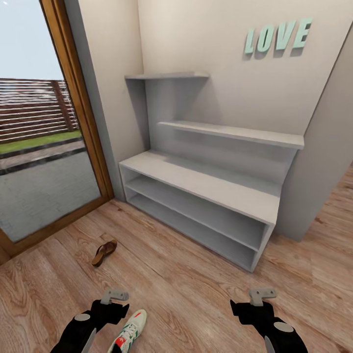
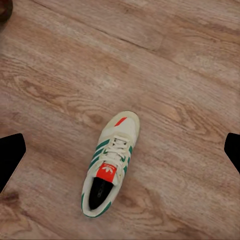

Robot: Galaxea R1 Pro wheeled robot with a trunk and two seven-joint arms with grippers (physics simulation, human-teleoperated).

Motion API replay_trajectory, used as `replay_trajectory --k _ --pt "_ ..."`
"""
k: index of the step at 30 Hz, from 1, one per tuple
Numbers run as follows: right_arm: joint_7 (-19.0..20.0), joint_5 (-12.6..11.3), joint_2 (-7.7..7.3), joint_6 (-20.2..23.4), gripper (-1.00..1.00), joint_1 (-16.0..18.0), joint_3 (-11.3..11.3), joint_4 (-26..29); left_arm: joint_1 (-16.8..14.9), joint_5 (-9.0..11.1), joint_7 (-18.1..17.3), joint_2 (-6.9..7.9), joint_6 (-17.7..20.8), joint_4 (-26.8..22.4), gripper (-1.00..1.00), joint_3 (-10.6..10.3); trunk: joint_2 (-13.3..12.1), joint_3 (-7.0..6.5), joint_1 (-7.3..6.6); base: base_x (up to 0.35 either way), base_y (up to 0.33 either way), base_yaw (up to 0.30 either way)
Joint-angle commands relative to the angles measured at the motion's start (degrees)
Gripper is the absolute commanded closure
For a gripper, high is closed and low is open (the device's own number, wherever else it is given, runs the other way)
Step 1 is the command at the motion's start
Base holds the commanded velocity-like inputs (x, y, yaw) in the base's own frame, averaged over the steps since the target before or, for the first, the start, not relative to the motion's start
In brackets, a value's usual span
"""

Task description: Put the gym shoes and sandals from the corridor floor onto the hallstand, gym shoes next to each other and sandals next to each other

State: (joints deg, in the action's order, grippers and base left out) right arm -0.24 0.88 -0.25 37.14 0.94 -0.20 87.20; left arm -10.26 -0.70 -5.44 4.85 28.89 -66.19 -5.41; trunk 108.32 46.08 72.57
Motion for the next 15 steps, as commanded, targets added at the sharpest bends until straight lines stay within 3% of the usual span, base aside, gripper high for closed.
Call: replay_trajectory --k 1,15 --pt "0.0 0.1 -0.01 0.3 -1.0 0.0 0.0 0.1 0.0 -0.1 -0.1 0.05 0.3 -0.1 -1.0 -0.1 0.0 0.07 -0.01 0.0 0.0 0.0" --pt "0.0 0.1 -0.01 0.3 -1.0 0.0 0.1 0.1 -0.1 -0.1 0.0 0.07 0.3 -0.1 -1.0 0.3 0.0 0.11 -0.01 -0.023 0.083 0.0"
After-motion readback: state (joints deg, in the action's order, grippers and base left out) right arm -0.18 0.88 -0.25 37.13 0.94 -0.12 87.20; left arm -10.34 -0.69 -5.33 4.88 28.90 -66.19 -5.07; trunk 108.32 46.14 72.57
